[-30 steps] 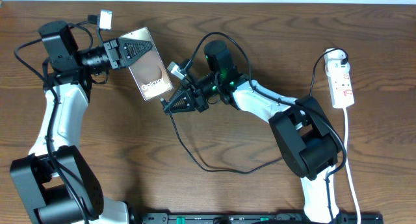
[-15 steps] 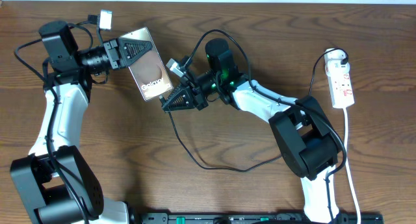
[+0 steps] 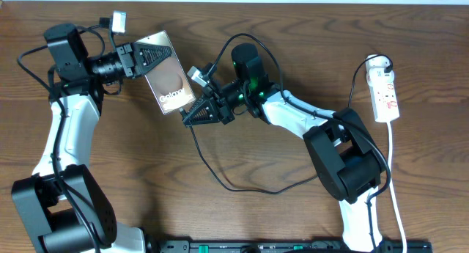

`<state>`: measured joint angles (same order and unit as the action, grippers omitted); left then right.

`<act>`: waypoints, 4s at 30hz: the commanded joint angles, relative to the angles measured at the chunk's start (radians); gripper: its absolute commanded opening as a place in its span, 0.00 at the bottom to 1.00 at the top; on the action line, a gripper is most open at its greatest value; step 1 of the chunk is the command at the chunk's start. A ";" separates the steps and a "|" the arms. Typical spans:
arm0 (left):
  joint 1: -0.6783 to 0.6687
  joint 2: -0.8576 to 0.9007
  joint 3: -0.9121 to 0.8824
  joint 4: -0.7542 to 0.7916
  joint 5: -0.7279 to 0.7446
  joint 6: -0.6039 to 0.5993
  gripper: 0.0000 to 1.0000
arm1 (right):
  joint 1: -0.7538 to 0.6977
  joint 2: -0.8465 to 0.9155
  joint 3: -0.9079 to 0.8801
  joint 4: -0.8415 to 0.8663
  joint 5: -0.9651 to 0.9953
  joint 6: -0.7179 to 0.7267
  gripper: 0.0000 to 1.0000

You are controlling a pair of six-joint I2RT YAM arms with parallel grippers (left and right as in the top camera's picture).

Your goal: Plug charger to phone and switch on socket

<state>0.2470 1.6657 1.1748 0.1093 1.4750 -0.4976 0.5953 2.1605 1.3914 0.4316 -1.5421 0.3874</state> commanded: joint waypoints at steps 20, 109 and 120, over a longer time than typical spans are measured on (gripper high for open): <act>0.002 -0.009 0.007 0.004 0.016 -0.011 0.07 | 0.008 -0.013 0.006 0.005 -0.005 0.017 0.01; 0.002 -0.009 0.005 -0.158 0.062 0.217 0.07 | -0.021 -0.013 0.006 0.291 0.388 0.428 0.01; 0.002 -0.009 0.005 -0.158 0.062 0.217 0.07 | -0.022 -0.013 0.006 0.291 0.391 0.427 0.01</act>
<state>0.2733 1.6653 1.1904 -0.0219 1.4483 -0.2832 0.5991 2.1666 1.3571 0.6983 -1.3499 0.8051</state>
